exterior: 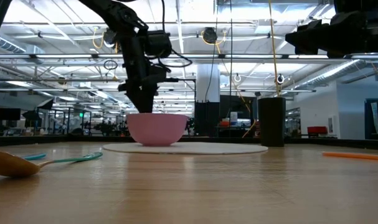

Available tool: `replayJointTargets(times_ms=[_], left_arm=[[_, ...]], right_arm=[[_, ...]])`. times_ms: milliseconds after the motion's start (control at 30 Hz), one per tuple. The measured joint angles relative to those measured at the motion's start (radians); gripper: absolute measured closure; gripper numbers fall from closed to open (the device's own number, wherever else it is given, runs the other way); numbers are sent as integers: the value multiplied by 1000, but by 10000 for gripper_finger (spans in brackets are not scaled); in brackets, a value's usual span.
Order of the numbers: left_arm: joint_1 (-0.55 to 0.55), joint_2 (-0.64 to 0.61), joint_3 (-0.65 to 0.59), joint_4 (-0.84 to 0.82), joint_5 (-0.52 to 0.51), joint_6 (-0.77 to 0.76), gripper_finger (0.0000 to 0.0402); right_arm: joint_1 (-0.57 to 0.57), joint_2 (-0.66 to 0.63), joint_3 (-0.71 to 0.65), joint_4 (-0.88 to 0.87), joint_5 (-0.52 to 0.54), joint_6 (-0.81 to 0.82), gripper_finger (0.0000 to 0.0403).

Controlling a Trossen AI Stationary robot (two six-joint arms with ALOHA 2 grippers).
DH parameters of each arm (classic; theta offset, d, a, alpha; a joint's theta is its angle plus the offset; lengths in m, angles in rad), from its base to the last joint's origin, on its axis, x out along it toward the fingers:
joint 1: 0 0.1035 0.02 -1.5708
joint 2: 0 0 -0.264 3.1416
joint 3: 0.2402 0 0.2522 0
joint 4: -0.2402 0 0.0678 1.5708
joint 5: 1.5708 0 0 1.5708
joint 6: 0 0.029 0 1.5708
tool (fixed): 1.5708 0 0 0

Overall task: Pick & Place Utensil
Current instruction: Put the blue fork into the pink bowl

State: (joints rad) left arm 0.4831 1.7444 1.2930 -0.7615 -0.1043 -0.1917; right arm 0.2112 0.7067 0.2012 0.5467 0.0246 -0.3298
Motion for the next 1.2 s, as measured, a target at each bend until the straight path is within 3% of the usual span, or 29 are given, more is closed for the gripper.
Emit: replayJointTargets(times_ms=[300, 567, 800, 967, 1200], left_arm=[[-53, -202, 0, 12, -18, 3, 224], [-297, -430, -75, -8, -137, -75, 225], [-542, -551, -258, -11, -198, -327, 225], [-713, -539, -343, 5, -220, -547, 224], [-913, -465, -364, 16, -259, -810, 224]], right_arm=[[0, 1, 0, -4, 0, 2, 287], [0, 1, 0, -2, 0, 32, 287], [0, 1, 0, 11, 0, 34, 287], [0, 2, 0, 17, 0, 34, 287], [0, 3, 0, 21, 0, 34, 287]])
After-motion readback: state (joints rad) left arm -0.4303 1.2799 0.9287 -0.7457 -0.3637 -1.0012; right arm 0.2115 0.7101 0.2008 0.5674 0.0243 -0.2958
